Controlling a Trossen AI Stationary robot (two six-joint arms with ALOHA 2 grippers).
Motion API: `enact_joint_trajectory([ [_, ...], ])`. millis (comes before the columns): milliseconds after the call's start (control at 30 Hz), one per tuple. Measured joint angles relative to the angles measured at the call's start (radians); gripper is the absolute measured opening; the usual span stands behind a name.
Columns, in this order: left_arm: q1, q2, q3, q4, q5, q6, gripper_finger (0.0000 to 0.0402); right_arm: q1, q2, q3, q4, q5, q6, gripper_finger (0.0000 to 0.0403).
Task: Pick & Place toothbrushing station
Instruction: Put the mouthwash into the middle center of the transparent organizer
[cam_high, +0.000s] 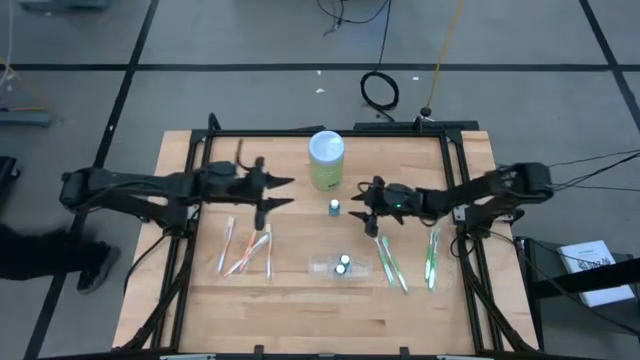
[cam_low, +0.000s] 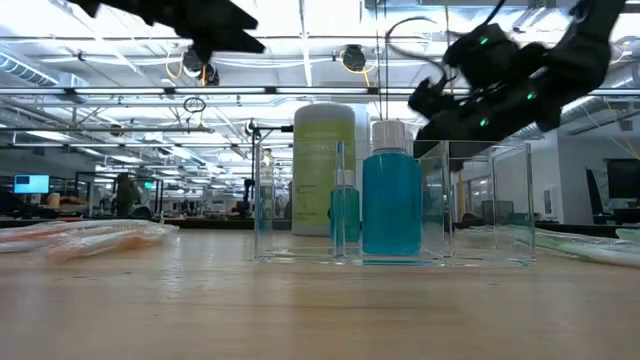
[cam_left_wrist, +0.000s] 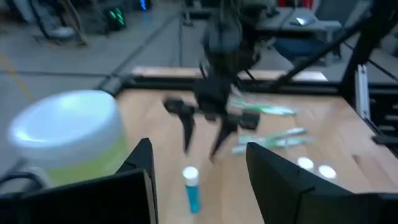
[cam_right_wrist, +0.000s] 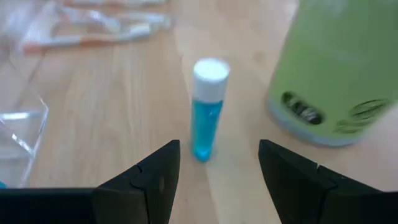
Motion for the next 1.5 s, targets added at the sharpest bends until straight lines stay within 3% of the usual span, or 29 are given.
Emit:
enact_joint_trajectory([
  [200, -0.024, -0.107, -0.008, -0.052, -0.094, 0.044, 0.0154, -0.021, 0.155, 0.084, 0.085, -0.105, 0.012, 0.0210],
  [567, -0.024, -0.108, -0.009, -0.124, -0.124, 0.043, 0.0154, -0.029, 0.277, 0.183, 0.107, -0.109, -0.006, 0.0210],
  [800, -0.024, -0.109, -0.009, -0.134, -0.127, 0.017, 0.0154, -0.029, 0.221, 0.191, 0.083, -0.106, -0.026, 0.0210],
  [1033, -0.024, -0.109, -0.009, -0.146, -0.127, 0.005, 0.0154, -0.029, 0.121, 0.191, -0.054, -0.106, -0.041, 0.0210],
  [1333, -0.024, -0.109, -0.009, -0.148, -0.127, -0.004, 0.0154, -0.029, 0.119, 0.190, -0.078, -0.102, -0.050, 0.0209],
  [1500, -0.024, -0.109, -0.009, -0.148, -0.127, -0.005, 0.0154, -0.029, 0.119, 0.190, -0.061, -0.101, -0.053, 0.0186],
])
